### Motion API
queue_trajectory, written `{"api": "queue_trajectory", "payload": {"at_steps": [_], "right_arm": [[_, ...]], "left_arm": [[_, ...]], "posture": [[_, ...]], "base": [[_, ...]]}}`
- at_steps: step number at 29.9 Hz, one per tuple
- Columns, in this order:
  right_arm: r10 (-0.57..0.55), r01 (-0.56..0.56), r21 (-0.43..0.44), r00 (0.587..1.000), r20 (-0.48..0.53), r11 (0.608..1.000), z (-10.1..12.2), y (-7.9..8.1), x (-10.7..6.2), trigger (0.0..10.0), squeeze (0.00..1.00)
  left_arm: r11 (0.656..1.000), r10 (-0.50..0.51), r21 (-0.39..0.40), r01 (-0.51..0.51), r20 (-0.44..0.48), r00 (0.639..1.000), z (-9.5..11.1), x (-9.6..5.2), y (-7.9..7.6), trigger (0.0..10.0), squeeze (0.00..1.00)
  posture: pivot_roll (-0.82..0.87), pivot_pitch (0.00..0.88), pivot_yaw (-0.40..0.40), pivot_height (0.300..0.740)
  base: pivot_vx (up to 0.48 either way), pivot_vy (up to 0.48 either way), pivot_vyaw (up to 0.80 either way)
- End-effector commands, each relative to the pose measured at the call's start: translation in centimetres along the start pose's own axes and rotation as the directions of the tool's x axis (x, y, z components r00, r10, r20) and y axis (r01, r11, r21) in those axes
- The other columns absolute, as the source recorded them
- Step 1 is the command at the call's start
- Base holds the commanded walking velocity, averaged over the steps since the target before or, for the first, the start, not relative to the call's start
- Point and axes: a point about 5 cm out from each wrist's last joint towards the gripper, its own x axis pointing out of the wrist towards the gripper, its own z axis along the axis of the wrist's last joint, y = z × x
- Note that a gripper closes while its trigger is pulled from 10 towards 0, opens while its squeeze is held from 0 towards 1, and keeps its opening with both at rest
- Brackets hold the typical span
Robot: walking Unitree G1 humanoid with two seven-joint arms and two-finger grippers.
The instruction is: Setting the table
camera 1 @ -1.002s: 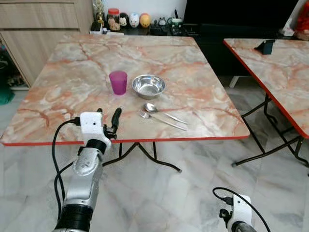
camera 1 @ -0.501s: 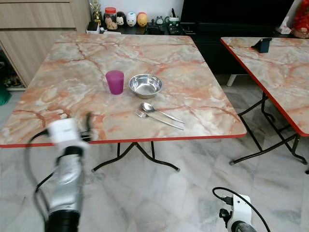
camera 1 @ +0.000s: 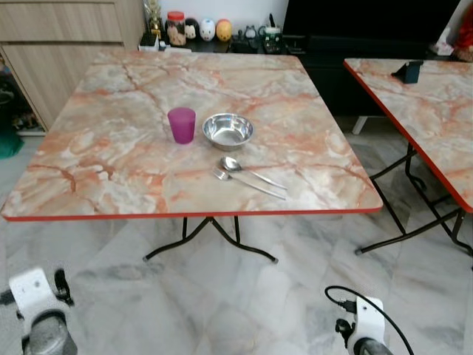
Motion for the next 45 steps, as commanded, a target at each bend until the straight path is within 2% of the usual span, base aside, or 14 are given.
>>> {"api": "queue_trajectory", "payload": {"at_steps": [1, 3, 4, 6, 8, 13, 22, 33, 37, 38, 45], "right_arm": [[-0.012, 0.012, 0.000, 1.000, 0.001, 1.000, 0.2, -0.3, 0.0, 10.0, 0.00], [-0.013, 0.013, 0.001, 1.000, 0.002, 1.000, 0.2, -0.3, 0.0, 10.0, 0.00], [-0.013, 0.013, 0.001, 1.000, 0.003, 1.000, 0.2, -0.3, 0.0, 10.0, 0.00], [-0.012, 0.012, 0.002, 1.000, 0.006, 1.000, 0.2, -0.3, 0.0, 10.0, 0.00], [-0.010, 0.010, 0.000, 1.000, 0.006, 1.000, 0.2, -0.2, 0.0, 10.0, 0.00], [0.002, -0.002, -0.008, 1.000, 0.003, 1.000, 0.2, -0.1, 0.0, 10.0, 0.00], [0.013, -0.013, -0.013, 1.000, -0.004, 1.000, 0.0, -0.1, 0.0, 10.0, 0.00], [0.005, -0.005, 0.008, 1.000, 0.005, 1.000, 0.2, -0.2, 0.0, 10.0, 0.00], [0.008, -0.008, 0.010, 0.999, 0.031, 1.000, 0.5, -0.1, 0.0, 10.0, 0.00], [0.002, 0.000, -0.034, 0.999, 0.054, 0.999, 0.8, -0.2, 0.0, 10.0, 0.00], [-0.005, 0.009, -0.044, 0.995, 0.096, 0.999, 1.1, -0.3, 0.0, 10.0, 0.00]], "left_arm": [[0.985, -0.151, 0.054, 0.163, -0.173, 0.973, -3.2, -1.1, -2.2, 10.0, 0.00], [0.978, -0.181, 0.061, 0.197, -0.202, 0.962, -3.7, -1.3, -2.6, 10.0, 0.00], [0.946, -0.252, 0.135, 0.296, -0.272, 0.929, -4.9, -2.0, -3.7, 10.0, 0.00], [0.925, -0.295, 0.136, 0.355, -0.329, 0.897, -5.9, -2.5, -4.5, 10.0, 0.00], [0.928, -0.299, 0.099, 0.359, -0.379, 0.876, -6.8, -3.0, -5.0, 10.0, 0.00], [0.927, -0.303, 0.083, 0.367, -0.413, 0.859, -7.3, -3.3, -5.4, 10.0, 0.00], [0.923, -0.314, 0.068, 0.379, -0.437, 0.843, -7.7, -3.6, -5.7, 10.0, 0.00], [0.926, -0.302, 0.066, 0.371, -0.458, 0.836, -8.3, -4.0, -5.3, 10.0, 0.00], [0.923, -0.308, 0.068, 0.379, -0.461, 0.832, -8.4, -4.1, -5.3, 10.0, 0.00], [0.922, -0.307, 0.071, 0.380, -0.462, 0.832, -8.4, -4.1, -5.3, 10.0, 0.00], [0.924, -0.303, 0.072, 0.376, -0.465, 0.832, -8.6, -4.2, -5.2, 10.0, 0.00]], "posture": [[0.08, 0.000, -0.070, 0.740], [0.08, 0.000, -0.069, 0.740], [0.08, 0.000, -0.070, 0.740], [0.07, 0.000, -0.067, 0.740], [0.06, 0.000, -0.063, 0.740], [0.05, 0.000, -0.061, 0.740], [0.06, 0.000, -0.062, 0.740], [0.05, 0.000, -0.065, 0.740], [0.05, 0.000, -0.062, 0.740], [0.05, 0.000, -0.063, 0.740], [0.04, 0.000, -0.063, 0.740]], "base": [[0.000, 0.000, 0.00], [0.000, 0.000, 0.00], [0.000, 0.000, 0.00], [0.000, 0.000, 0.00], [0.000, 0.000, 0.00], [0.000, 0.000, 0.10], [0.000, 0.000, 0.60], [0.000, 0.000, 0.00], [0.000, 0.000, 0.00], [0.000, 0.000, 0.00], [0.000, 0.000, 0.00]]}}
